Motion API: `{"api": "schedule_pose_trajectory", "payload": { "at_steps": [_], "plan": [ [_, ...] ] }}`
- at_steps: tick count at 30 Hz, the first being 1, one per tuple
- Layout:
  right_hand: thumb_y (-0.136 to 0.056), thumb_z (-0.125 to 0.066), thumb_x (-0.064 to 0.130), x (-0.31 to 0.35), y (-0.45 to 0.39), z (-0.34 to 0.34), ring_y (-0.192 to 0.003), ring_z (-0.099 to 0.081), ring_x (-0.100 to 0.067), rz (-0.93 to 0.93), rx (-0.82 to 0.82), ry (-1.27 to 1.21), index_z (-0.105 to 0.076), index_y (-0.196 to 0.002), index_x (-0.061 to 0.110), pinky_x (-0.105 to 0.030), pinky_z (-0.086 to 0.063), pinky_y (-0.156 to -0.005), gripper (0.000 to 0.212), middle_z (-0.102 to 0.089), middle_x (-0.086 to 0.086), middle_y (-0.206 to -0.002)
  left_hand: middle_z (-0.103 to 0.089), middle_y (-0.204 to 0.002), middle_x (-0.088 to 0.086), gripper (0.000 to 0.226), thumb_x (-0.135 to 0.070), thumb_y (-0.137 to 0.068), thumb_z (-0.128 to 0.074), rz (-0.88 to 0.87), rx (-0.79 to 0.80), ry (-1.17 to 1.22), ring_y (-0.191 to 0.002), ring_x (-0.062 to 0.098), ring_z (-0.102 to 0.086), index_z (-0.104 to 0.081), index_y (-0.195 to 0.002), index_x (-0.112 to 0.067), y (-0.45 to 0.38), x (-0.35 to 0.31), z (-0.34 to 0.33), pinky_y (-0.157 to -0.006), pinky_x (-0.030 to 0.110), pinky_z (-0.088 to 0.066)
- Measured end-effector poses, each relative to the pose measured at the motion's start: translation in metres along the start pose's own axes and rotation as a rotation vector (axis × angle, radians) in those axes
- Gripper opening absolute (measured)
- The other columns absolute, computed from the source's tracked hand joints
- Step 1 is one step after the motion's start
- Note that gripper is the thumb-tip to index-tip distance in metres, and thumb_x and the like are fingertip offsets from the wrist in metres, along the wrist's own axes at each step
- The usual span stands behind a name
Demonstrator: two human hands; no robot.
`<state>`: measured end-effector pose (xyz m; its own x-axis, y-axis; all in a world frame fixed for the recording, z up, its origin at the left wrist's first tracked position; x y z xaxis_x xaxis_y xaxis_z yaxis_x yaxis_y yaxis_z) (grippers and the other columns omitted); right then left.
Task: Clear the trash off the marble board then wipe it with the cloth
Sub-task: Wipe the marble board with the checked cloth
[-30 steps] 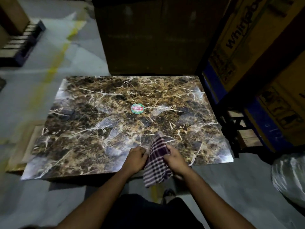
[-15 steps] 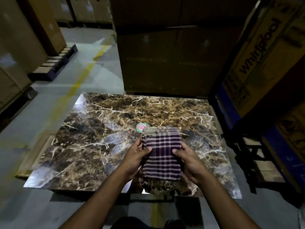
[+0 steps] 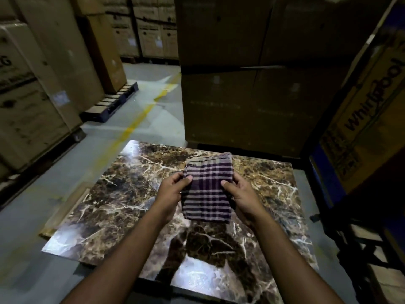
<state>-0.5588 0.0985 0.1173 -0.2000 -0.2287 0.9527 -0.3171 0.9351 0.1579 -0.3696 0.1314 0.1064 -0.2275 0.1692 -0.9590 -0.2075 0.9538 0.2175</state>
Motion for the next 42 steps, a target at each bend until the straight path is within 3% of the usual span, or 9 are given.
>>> {"api": "schedule_pose_trajectory", "payload": {
  "at_steps": [6,10,16,20,27,29,32,40,42],
  "plan": [
    [-0.102,-0.057,0.012,0.017,-0.029,-0.03,-0.102,-0.073,-0.013,0.001,0.067,0.116,-0.062,-0.128,0.019,-0.029,-0.06,-0.078,0.028,-0.074,0.0,-0.119,-0.073,-0.119,0.011,0.049,-0.019,-0.08,-0.079,-0.029,0.103,0.095,-0.109,0.029,-0.071,-0.062,-0.125,-0.011,-0.028,-0.024,0.026,-0.087,0.044,-0.056],
    [-0.103,-0.055,0.009,0.024,-0.056,-0.059,-0.113,-0.07,-0.02,0.07,0.092,0.184,-0.063,-0.129,0.02,-0.038,-0.058,-0.096,0.03,-0.074,-0.001,-0.12,-0.073,-0.119,0.012,0.057,-0.008,-0.073,-0.085,-0.068,0.142,0.143,-0.11,0.032,-0.069,-0.061,-0.125,-0.011,-0.058,-0.039,0.053,-0.083,0.042,-0.058],
    [-0.102,-0.057,0.007,0.047,-0.09,-0.115,-0.111,-0.069,-0.011,0.161,0.129,0.511,-0.066,-0.128,0.015,-0.026,-0.055,-0.092,0.028,-0.073,0.001,-0.119,-0.076,-0.113,0.003,0.052,-0.02,-0.07,-0.091,-0.138,0.43,-0.352,-0.103,0.02,-0.073,-0.07,-0.117,-0.022,-0.097,-0.115,0.103,-0.082,0.036,-0.06],
    [-0.101,-0.063,0.016,0.06,-0.111,-0.151,-0.103,-0.072,-0.014,0.184,0.119,0.751,-0.072,-0.117,0.016,-0.04,-0.058,-0.093,0.018,-0.075,-0.001,-0.111,-0.076,-0.11,0.006,0.032,-0.021,-0.085,-0.081,-0.143,0.634,-0.548,-0.104,0.024,-0.073,-0.072,-0.114,-0.012,-0.115,-0.136,0.119,-0.09,0.039,-0.059],
    [-0.069,-0.083,0.06,0.02,-0.108,-0.143,-0.108,-0.071,-0.032,-0.285,0.075,0.262,-0.076,-0.112,0.012,-0.053,-0.054,-0.1,0.064,-0.074,-0.015,-0.117,-0.075,-0.11,0.014,0.027,-0.007,-0.094,-0.066,-0.062,0.458,-0.173,-0.103,0.032,-0.071,-0.063,-0.121,-0.005,-0.137,-0.127,0.146,-0.082,0.043,-0.059],
    [-0.049,-0.098,0.054,0.005,-0.103,-0.14,-0.097,-0.074,-0.028,-0.278,0.124,-0.046,-0.081,-0.102,0.015,-0.048,-0.054,-0.092,0.068,-0.077,-0.012,-0.104,-0.074,-0.113,0.014,0.027,-0.012,-0.096,-0.065,-0.022,0.384,-0.106,-0.1,0.029,-0.072,-0.062,-0.123,-0.009,-0.138,-0.12,0.151,-0.074,0.045,-0.06],
    [-0.06,-0.098,0.034,0.004,-0.096,-0.146,-0.109,-0.07,-0.03,-0.206,0.266,-0.395,-0.073,-0.122,0.008,-0.048,-0.053,-0.1,0.071,-0.072,-0.017,-0.122,-0.073,-0.116,0.015,0.028,-0.014,-0.098,-0.062,0.058,0.265,0.052,-0.089,0.023,-0.073,-0.061,-0.126,-0.012,-0.138,-0.109,0.155,-0.062,0.035,-0.058],
    [-0.082,-0.079,0.043,0.031,-0.114,-0.123,-0.088,-0.066,-0.023,-0.189,0.099,0.092,-0.074,-0.111,0.013,-0.038,-0.054,-0.076,0.043,-0.072,-0.011,-0.105,-0.072,-0.121,0.01,0.039,-0.012,-0.097,-0.064,-0.042,0.281,-0.049,-0.112,0.026,-0.07,-0.054,-0.135,-0.008,-0.134,-0.115,0.152,-0.094,0.044,-0.057],
    [-0.09,-0.073,0.037,0.045,-0.117,-0.121,-0.084,-0.066,-0.019,-0.154,0.088,0.177,-0.074,-0.109,0.013,-0.034,-0.051,-0.072,0.031,-0.073,-0.007,-0.1,-0.074,-0.118,0.01,0.034,-0.006,-0.097,-0.061,-0.089,0.299,-0.053,-0.11,0.023,-0.071,-0.057,-0.131,-0.008,-0.13,-0.123,0.146,-0.083,0.031,-0.06]
  ]
}}
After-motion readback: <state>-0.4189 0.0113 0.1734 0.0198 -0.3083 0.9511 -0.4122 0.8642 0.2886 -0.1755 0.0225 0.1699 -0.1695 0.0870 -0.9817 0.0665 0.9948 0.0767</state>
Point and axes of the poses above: each hand's wrist, its own y-axis away from the middle knuckle, its own z-axis out of the back of the hand, x = y × z, the point moved 6 cm from there along -y, towards the middle knuckle
